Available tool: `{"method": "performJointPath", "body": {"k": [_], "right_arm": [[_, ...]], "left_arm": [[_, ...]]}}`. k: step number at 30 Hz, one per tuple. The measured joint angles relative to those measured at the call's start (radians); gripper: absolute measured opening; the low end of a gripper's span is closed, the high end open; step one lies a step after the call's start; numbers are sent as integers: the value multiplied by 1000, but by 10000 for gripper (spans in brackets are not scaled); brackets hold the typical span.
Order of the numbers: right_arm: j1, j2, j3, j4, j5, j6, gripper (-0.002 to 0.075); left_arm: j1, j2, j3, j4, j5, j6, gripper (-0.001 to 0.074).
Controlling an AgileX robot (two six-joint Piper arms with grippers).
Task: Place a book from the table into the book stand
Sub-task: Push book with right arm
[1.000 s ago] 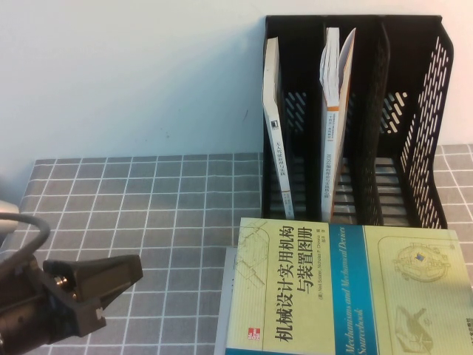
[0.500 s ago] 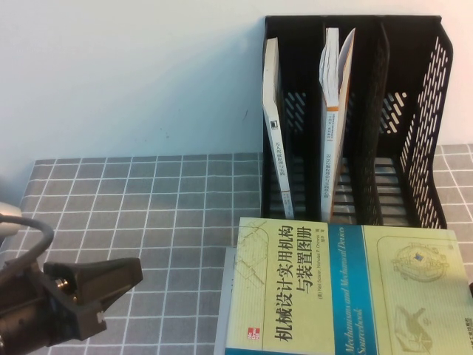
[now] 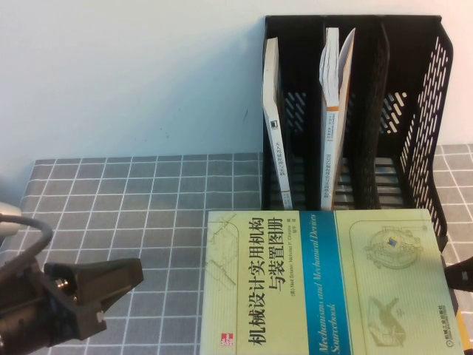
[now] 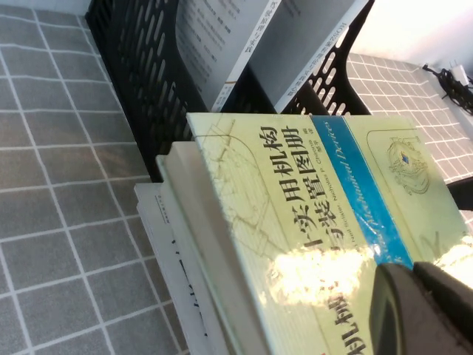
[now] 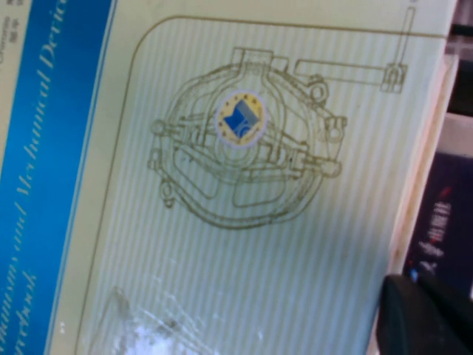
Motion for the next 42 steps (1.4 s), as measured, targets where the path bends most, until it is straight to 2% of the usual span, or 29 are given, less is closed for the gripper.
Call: {"method": "performJointPath", "body": {"k": [6, 14, 20, 23, 29, 32, 37, 39, 42], "right_arm": [[0, 8, 0, 34, 7, -17, -3], [0, 60, 7, 42, 5, -18, -3], [2, 67, 52, 69, 6, -20, -3], [24, 67, 58, 74, -11, -22, -3], [136, 67, 60, 104, -81, -24, -3], [171, 67, 60, 111, -108, -24, -3], [181, 67, 62, 117, -122, -45, -3], [181, 67, 64, 119, -122, -56, -3], [181, 67, 64, 121, -124, -63, -3]], "left_arm": [[0, 0, 0, -80, 50, -35, -3], [0, 0, 0, -274, 212, -45, -3], [0, 0, -2, -298, 288, -87, -3], [0, 0, -2, -300, 292, -130, -3], [0, 0, -2, -304, 255, -204, 17], [0, 0, -2, -307, 234, -212, 115], [0, 0, -2, -308, 188, -236, 388], [0, 0, -2, -308, 150, -241, 468], [0, 6, -2, -310, 84, -246, 526]]}}
